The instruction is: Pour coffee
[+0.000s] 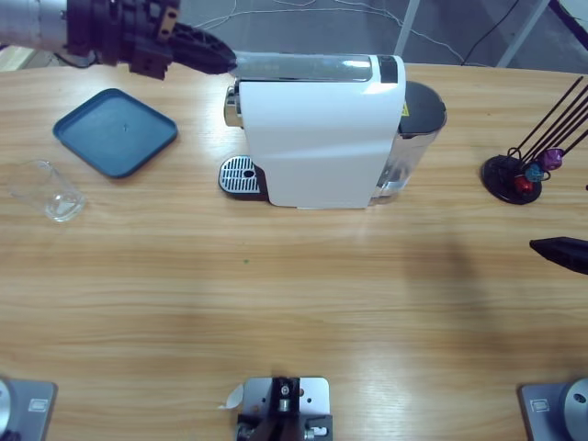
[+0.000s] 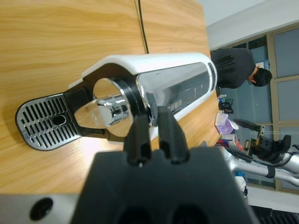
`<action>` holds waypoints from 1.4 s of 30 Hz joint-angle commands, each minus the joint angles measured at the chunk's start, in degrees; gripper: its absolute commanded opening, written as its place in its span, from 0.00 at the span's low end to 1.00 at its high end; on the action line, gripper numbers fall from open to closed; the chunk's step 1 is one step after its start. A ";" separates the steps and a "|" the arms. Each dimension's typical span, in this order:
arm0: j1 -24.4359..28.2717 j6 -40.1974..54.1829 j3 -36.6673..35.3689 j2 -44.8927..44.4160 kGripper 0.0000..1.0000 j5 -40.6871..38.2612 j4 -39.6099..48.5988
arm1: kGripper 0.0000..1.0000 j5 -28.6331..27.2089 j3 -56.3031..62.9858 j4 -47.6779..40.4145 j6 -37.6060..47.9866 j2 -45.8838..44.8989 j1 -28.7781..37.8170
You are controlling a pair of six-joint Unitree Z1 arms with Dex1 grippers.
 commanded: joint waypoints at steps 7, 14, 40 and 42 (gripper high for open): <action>-6.89 5.03 -17.88 -2.53 0.66 0.39 0.32 | 0.97 0.00 1.52 -1.29 0.66 0.24 0.63; -17.47 48.43 -12.41 -5.25 0.98 20.43 11.87 | 0.73 -9.42 1.24 -2.17 1.33 -5.33 -0.13; -17.57 48.33 22.27 -25.92 1.00 28.90 12.96 | 0.33 -3.48 22.12 -45.90 1.68 22.72 -31.84; -16.77 47.94 22.37 -25.54 1.00 28.99 12.39 | 0.33 -2.81 22.19 -46.82 1.35 23.53 -33.35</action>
